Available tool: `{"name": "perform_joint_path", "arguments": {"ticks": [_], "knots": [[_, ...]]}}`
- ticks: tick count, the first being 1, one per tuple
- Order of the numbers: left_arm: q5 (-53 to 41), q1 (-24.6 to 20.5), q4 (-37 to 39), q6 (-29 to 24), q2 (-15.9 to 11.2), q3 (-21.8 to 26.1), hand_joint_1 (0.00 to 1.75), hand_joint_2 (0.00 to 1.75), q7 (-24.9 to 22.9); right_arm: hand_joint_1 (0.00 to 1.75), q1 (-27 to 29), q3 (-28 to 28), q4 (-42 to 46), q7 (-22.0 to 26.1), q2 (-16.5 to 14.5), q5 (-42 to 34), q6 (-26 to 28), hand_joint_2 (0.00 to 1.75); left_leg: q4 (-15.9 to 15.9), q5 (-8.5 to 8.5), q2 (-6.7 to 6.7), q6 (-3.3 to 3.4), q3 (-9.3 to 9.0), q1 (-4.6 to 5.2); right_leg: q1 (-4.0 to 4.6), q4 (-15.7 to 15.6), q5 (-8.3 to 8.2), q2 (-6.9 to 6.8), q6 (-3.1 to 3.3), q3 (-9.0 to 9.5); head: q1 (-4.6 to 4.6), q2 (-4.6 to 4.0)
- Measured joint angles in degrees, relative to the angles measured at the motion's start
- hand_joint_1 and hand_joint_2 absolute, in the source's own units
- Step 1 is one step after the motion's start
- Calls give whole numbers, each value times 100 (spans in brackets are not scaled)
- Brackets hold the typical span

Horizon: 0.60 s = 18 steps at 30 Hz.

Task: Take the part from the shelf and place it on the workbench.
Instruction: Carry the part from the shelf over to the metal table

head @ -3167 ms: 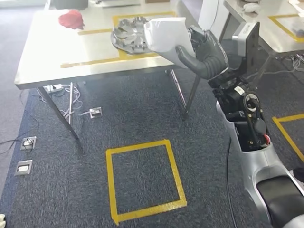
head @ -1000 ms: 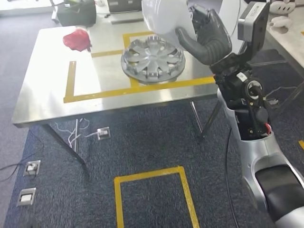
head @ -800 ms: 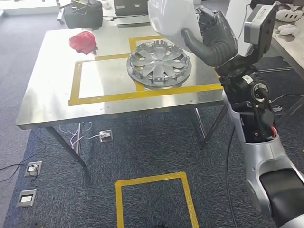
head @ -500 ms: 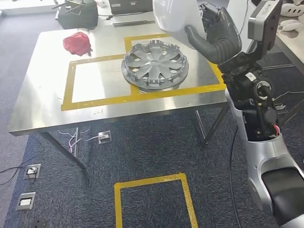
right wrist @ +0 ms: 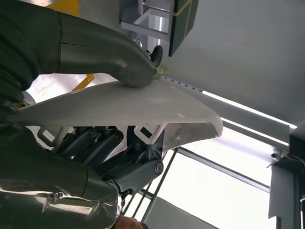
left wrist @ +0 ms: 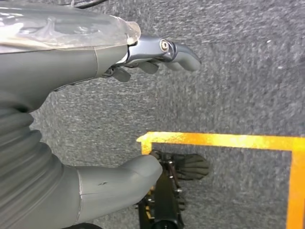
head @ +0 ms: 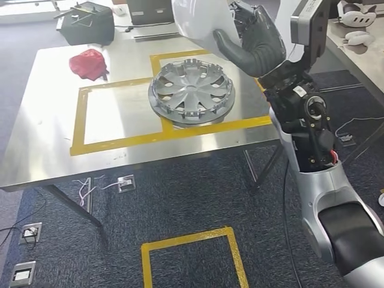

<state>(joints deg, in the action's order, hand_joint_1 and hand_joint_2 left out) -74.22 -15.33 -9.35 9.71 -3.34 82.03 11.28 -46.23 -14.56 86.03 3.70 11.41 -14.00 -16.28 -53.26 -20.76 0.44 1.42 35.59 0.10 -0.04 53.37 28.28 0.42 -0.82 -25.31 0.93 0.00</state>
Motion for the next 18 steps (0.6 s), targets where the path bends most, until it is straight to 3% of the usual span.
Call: {"name": "perform_joint_path", "arguments": {"ticks": [2, 5, 6, 7, 8, 9, 11, 13, 15, 16, 18], "knots": [[-11, -13, 0, 4, 2, 0, 0, 175, 0, 175, -15, -6, 3, -22, -2, -4, 17, 175, 9, -52, 5, 55, -126, -17, -8, 377, 115, -12, -51, -152, 36, 0], [-25, -22, 0, 6, 4, 0, 0, 175, -4, 175, -12, -11, 4, -41, -4, -7, 28, 175, 13, -166, 8, 89, -247, -14, -17, 1544, 581, -20, -99, -849, 112, 0], [-28, -16, 0, 6, 6, 0, 0, 175, -6, 175, 5, -13, 4, -45, -4, -7, 30, 175, 12, -212, 9, 92, -295, -7, -16, 1798, 709, -20, -106, -1056, 139, 0], [-32, -10, 0, 6, 8, 0, 0, 175, -8, 175, 22, -15, 4, -48, -4, -7, 29, 175, 11, -263, 12, 96, -358, 2, -15, 1854, 729, -20, -103, -1174, 165, 0], [-34, -6, 0, 6, 10, 0, 0, 175, -9, 175, 34, -17, 4, -49, -4, -7, 29, 175, 10, -321, 14, 97, -439, 13, -9, 1710, 618, -20, -86, -1203, 192, 0], [-34, -5, 0, 6, 11, 0, 0, 175, -10, 175, 39, -19, 4, -50, -4, -7, 29, 175, 10, -378, 17, 97, -524, 26, 0, 1382, 372, -20, -61, -1137, 216, 0], [-34, -3, 0, 7, 27, 0, 0, 175, -11, 175, 35, -23, 3, -53, -4, -7, 28, 175, 31, -484, 16, 86, -659, 34, 39, 555, -295, -26, 30, -919, 240, 0], [-34, -16, 0, 7, 39, 0, 0, 175, -14, 175, 10, -37, 3, -68, -5, -5, 26, 175, 80, -521, 6, 42, -679, 7, 107, 17, -666, -20, 112, -795, 209, 0], [-36, -31, 1, 8, 42, 0, 0, 175, -18, 175, -16, -48, 13, -87, -6, -2, 21, 175, 96, -502, -3, -13, -673, -4, 141, -164, -695, -4, 152, -739, 216, 0], [-38, -33, 1, 10, 44, 0, 0, 175, -17, 175, -21, -51, 18, -93, -10, 1, 19, 175, 42, -495, -8, -38, -656, -2, 119, -199, -698, -7, 165, -686, 250, 0], [-42, -47, 3, 14, 61, 0, 0, 175, -16, 175, -33, -54, 27, -94, -27, 1, 14, 175, -415, -495, -6, -93, -419, 9, 61, -252, -659, -23, 199, -562, 241, 0]]}}
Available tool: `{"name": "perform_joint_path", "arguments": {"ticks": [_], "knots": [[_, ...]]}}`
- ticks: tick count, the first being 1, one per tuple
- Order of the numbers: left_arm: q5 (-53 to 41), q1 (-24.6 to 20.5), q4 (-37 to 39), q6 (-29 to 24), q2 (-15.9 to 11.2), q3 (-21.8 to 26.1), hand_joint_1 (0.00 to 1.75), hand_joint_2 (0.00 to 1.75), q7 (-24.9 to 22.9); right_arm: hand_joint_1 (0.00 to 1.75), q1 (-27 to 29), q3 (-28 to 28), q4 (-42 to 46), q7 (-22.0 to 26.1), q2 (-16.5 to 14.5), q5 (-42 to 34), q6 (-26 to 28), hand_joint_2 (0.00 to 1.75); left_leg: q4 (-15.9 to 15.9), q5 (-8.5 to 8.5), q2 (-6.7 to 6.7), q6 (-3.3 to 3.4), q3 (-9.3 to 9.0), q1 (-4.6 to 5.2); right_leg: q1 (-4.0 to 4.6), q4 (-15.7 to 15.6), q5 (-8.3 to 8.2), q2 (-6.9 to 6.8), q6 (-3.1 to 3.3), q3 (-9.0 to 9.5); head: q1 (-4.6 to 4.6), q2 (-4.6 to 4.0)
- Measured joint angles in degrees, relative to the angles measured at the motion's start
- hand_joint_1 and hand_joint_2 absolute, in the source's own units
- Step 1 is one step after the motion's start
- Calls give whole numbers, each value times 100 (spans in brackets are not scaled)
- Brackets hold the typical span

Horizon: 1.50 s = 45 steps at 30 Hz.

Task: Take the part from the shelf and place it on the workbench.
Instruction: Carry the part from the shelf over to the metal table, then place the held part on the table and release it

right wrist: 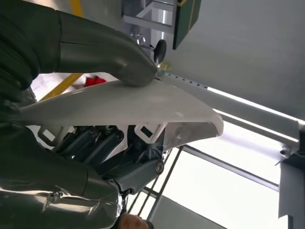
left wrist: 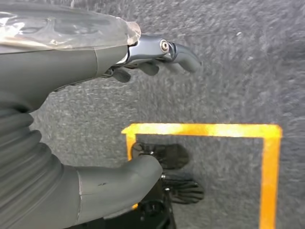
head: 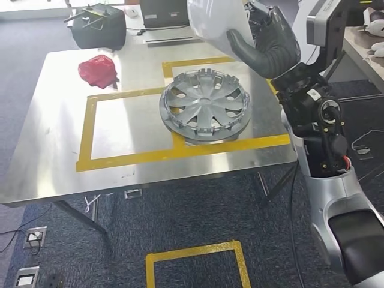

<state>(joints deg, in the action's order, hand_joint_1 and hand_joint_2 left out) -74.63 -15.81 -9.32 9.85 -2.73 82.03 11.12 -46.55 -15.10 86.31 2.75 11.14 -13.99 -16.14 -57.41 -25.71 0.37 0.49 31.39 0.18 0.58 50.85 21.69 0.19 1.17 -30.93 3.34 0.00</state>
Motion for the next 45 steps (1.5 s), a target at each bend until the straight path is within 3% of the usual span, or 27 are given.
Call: {"name": "perform_joint_path", "arguments": {"ticks": [1, 3, 5, 6, 9, 11, 14, 15, 16, 18, 20, 21, 22, 24, 26, 27, 30, 31, 34, 35, 36, 37, 38, 40, 42, 45], "knots": [[-2, -7, 1, 1, 2, 0, 0, 175, 1, 175, -3, -3, 2, -1, -10, 0, -3, 175, -399, -66, -1, -35, 250, -9, -24, -16, 31, -10, 11, 52, -17, 0], [-8, -10, 1, 1, -2, 0, 0, 175, 1, 175, 9, -11, 3, -5, -27, 1, -7, 175, -1182, -358, -4, -110, 809, -40, -47, -19, 110, -17, 19, 129, -79, 0], [-11, -3, 1, 1, -6, 0, 0, 175, 0, 175, 36, -26, 3, -7, -42, 1, -10, 175, -1371, -522, -7, -161, 1097, -76, -66, -17, 199, -13, 1, 228, -138, 0], [-12, -2, 1, 1, -7, 0, 0, 175, -1, 175, 45, -33, 3, -7, -50, 1, -12, 175, -1169, -413, -8, -175, 1089, -92, -75, -12, 252, -11, -14, 292, -165, 0], [-12, -2, 1, 1, -16, 0, 0, 175, -2, 175, 45, -46, 2, -6, -77, 1, -11, 175, 19, 387, -24, -177, 729, -125, -85, 33, 442, -10, -90, 461, -227, 0], [-14, -4, 1, 1, -15, 0, 0, 175, -5, 175, 22, -56, 4, -4, -93, 1, -29, 175, 410, 623, -39, -124, 601, -121, -64, 75, 559, -3, -163, 502, -254, 0], [-18, -11, 1, 1, -8, 0, 0, 175, -10, 175, -4, -81, 8, 2, -113, 1, -80, 175, 421, 564, -33, -1, 510, -113, -71, 191, 651, 1, -254, 544, -204, 0], [-19, -16, 1, 1, -7, 0, 0, 175, -9, 175, -9, -98, 9, 5, -120, 1, -94, 175, 419, 540, -30, 38, 459, -107, -84, 381, 707, -4, -274, 464, -181, 0], [-19, -19, 1, 1, -8, 0, 0, 175, -9, 175, -8, -118, 9, 6, -127, 1, -104, 175, 418, 513, -25, 72, 407, -103, -96, 708, 801, -8, -296, 301, -157, 0], [-26, -24, 1, 1, -10, 0, 0, 175, -8, 175, 10, -154, 9, 5, -135, 4, -108, 175, 416, 435, -13, 113, 324, -83, -102, 1563, 1112, -10, -323, -197, -107, 0], [-37, -20, 1, 1, -9, 0, 0, 175, -8, 175, 52, -172, 9, -4, -135, 10, -97, 175, 415, 347, 7, 126, 225, -57, -99, 2003, 1346, -9, -318, -569, -53, 0], [-42, -18, 1, 1, -8, 0, 0, 175, -8, 175, 71, -182, 9, -10, -135, 14, -90, 175, 414, 297, 18, 129, 156, -40, -90, 1921, 1298, -9, -296, -617, -23, 0], [-46, -19, 1, 2, -6, 0, 0, 175, -8, 175, 82, -196, 10, -14, -135, 15, -84, 175, 415, 244, 27, 131, 76, -20, -74, 1629, 1090, -9, -253, -569, 8, 0], [-52, -24, 2, 7, 12, -1, 0, 175, -8, 175, 92, -225, 17, -17, -136, 16, -78, 175, 415, 137, 34, 127, -72, 19, -5, 810, 442, -8, -108, -374, 42, 0], [-55, -29, 2, 24, 23, -2, 0, 175, -10, 175, 92, -248, 30, -29, -139, 15, -73, 175, 421, 76, 34, 93, -124, 25, 56, 294, 96, -10, 5, -237, 34, 0], [-56, -31, 1, 33, 26, -2, 0, 175, -12, 175, 94, -258, 40, -37, -142, 13, -71, 175, 414, 68, 29, 69, -131, 26, 75, 216, 85, -11, 27, -205, 29, 0], [-61, -41, 0, 42, 16, -3, 0, 175, -6, 175, 95, -278, 86, -54, -154, 2, -68, 175, 264, -11, 14, -7, -93, 35, 17, 106, 56, -10, 40, -45, 34, 0], [-62, -48, 1, 41, 16, -4, 0, 175, 2, 175, 94, -280, 96, -56, -158, 1, -67, 175, 40, -101, 12, -36, 22, 30, -9, 80, 55, -12, 47, 1, 17, 0], [-62, -48, 1, 13, 5, -4, 0, 175, 38, 175, 135, -287, 105, -79, -163, 4, -57, 175, -1086, -505, 7, -131, 721, -35, -27, 64, 107, -17, 63, 54, -60, 0], [-62, -43, 1, 0, 2, -4, 0, 175, 49, 175, 166, -291, 105, -92, -163, 14, -55, 175, -1286, -538, 6, -164, 900, -60, -35, 72, 136, -15, 56, 71, -84, 0], [-62, -40, 1, -10, 3, -4, 0, 175, 58, 175, 194, -296, 105, -104, -163, 31, -54, 175, -1261, -449, 4, -195, 969, -85, -46, 87, 169, -12, 41, 91, -102, 0], [-63, -38, 1, -16, 2, -4, 0, 175, 65, 175, 214, -301, 105, -113, -163, 49, -54, 175, -1006, -245, 1, -220, 917, -111, -61, 109, 208, -9, 20, 115, -121, 0], [-66, -37, 1, -21, -2, -4, 0, 175, 70, 175, 225, -306, 105, -115, -163, 67, -54, 175, -583, 33, -2, -246, 773, -139, -75, 141, 253, -6, -9, 137, -140, 0], [-74, -41, 1, -37, -9, -4, 0, 175, 82, 175, 230, -311, 105, -108, -163, 92, -55, 175, 118, 329, -4, -237, 516, -153, -85, 214, 339, 4, -80, 145, -193, 0], [-83, -32, 1, -59, -12, -4, 0, 175, 95, 175, 255, -314, 110, -102, -163, 105, -62, 175, 299, 362, 6, -154, 449, -136, -76, 251, 397, 17, -151, 124, -214, 0], [-95, -17, 1, -84, -9, -4, 0, 175, 115, 175, 336, -327, 124, -102, -162, 110, -78, 175, 293, 411, 14, -106, 432, -124, -78, 261, 441, 23, -102, 139, -156, 0]]}}
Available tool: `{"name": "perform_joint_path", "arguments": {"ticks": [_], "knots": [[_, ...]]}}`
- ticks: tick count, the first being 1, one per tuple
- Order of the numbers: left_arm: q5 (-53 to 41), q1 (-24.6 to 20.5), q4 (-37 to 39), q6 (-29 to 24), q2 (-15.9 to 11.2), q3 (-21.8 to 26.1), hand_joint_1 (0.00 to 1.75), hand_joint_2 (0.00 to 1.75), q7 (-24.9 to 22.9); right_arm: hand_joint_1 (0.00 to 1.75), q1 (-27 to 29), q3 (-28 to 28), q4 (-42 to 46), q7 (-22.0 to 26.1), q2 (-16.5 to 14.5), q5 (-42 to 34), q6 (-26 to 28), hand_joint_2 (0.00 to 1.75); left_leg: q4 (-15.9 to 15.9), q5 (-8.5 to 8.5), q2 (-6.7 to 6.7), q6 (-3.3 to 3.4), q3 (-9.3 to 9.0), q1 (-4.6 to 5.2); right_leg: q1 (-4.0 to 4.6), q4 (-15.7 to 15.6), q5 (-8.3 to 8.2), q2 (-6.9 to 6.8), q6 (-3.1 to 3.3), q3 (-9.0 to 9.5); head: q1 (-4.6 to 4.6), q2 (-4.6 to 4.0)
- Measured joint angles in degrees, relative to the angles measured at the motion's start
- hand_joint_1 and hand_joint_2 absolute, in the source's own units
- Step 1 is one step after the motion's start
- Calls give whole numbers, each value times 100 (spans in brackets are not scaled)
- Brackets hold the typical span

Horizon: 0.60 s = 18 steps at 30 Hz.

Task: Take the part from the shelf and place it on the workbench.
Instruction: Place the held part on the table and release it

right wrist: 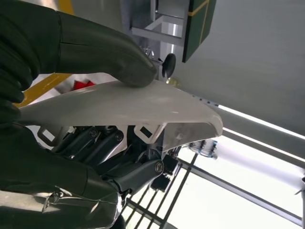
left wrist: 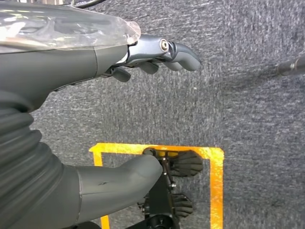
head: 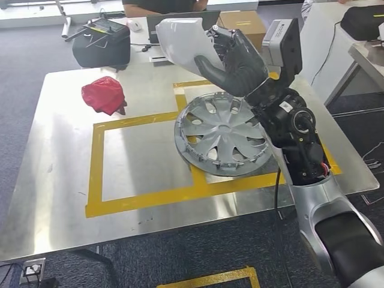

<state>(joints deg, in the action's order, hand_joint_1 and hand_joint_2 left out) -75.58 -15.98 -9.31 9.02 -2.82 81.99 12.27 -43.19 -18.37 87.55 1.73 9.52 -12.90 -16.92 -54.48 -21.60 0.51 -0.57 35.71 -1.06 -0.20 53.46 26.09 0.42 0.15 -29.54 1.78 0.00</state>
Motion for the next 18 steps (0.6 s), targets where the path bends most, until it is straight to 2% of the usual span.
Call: {"name": "perform_joint_path", "arguments": {"ticks": [2, 7, 9, 13, 18], "knots": [[-1, -2, 0, -8, 2, 0, 0, 175, 13, 175, 33, -11, 24, -1, 1, 8, -4, 175, 2, -11, 8, 15, -8, 12, -5, -17, 1, -3, 46, 20, 31, 0], [-1, 2, 0, -10, 5, 0, 0, 175, 40, 175, 99, -43, 80, 2, 1, 141, -8, 175, 2, -45, 12, 68, -20, 25, -10, -86, 4, -8, 38, 63, 109, 0], [-1, 1, 0, -10, 6, 0, 0, 175, 46, 175, 143, -62, 109, 5, 1, 210, -8, 175, 1, -50, 11, 78, -23, 35, -18, -96, 6, -7, 1, 67, 131, 0], [-8, -1, 0, -21, 7, -1, 0, 175, 59, 175, 232, -124, 131, 67, -1, 572, 4, 175, 0, -52, 11, 83, -29, 52, -39, -102, 8, -8, -130, 77, 138, 0], [-59, -21, 0, -25, 24, -5, 0, 175, 73, 175, 334, -368, 79, 233, -64, 1442, 108, 175, 14, -51, 9, 83, -50, 50, -35, -102, 10, -8, -146, 86, 116, 0]]}}
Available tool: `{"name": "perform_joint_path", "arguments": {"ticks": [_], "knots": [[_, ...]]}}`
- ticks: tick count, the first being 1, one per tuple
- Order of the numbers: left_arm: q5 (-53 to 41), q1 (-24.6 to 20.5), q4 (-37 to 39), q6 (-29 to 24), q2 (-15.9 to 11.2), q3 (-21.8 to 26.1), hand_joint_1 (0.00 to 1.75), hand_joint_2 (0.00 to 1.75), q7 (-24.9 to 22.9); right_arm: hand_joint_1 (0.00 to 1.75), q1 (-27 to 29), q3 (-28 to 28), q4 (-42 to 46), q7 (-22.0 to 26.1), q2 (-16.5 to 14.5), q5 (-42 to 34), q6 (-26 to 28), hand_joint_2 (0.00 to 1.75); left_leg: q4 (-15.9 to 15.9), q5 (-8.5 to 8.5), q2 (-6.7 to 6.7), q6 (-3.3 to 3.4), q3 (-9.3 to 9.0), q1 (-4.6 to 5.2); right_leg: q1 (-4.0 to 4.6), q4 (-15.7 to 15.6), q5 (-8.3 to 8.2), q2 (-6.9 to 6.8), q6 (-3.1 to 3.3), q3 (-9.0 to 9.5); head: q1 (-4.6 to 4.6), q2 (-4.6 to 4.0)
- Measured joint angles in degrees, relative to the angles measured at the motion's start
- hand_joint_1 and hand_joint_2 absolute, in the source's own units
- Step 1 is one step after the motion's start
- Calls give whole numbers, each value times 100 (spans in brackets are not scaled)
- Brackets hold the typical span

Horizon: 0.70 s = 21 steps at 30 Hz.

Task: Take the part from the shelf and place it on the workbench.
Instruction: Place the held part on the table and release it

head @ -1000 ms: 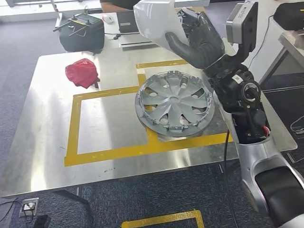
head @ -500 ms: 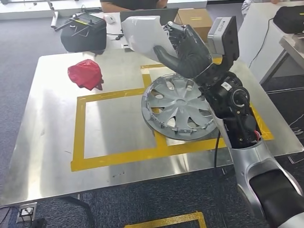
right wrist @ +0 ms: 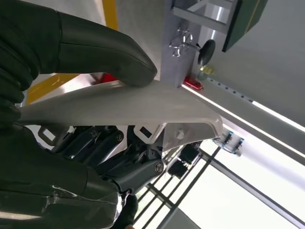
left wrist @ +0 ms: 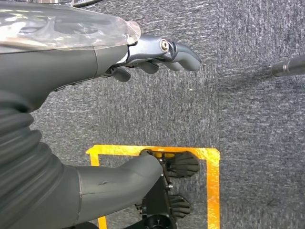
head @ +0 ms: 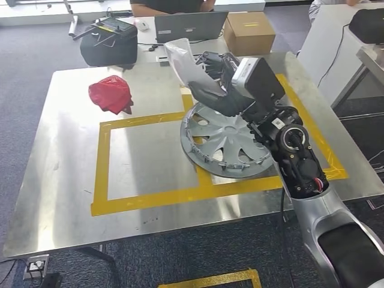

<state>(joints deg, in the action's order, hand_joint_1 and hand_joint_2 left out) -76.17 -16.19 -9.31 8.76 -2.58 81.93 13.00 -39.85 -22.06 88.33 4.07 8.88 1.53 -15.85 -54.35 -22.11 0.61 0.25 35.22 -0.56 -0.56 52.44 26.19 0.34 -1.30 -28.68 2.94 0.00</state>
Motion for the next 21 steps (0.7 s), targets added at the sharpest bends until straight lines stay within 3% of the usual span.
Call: {"name": "perform_joint_path", "arguments": {"ticks": [11, 21], "knots": [[-18, -46, 0, 46, 37, -46, 0, 175, 8, 175, 130, -504, -493, 400, -261, 932, 80, 175, 40, 6, -6, -7, -30, -4, 5, 1, 7, 1, 6, 9, -63, 0], [-38, -113, 0, 63, 63, -60, 0, 175, 26, 175, 142, -1022, -1693, 1286, -855, 1964, 471, 175, 48, 8, -5, -11, -33, -6, 8, 3, 14, 1, 15, 11, -84, 0]]}}
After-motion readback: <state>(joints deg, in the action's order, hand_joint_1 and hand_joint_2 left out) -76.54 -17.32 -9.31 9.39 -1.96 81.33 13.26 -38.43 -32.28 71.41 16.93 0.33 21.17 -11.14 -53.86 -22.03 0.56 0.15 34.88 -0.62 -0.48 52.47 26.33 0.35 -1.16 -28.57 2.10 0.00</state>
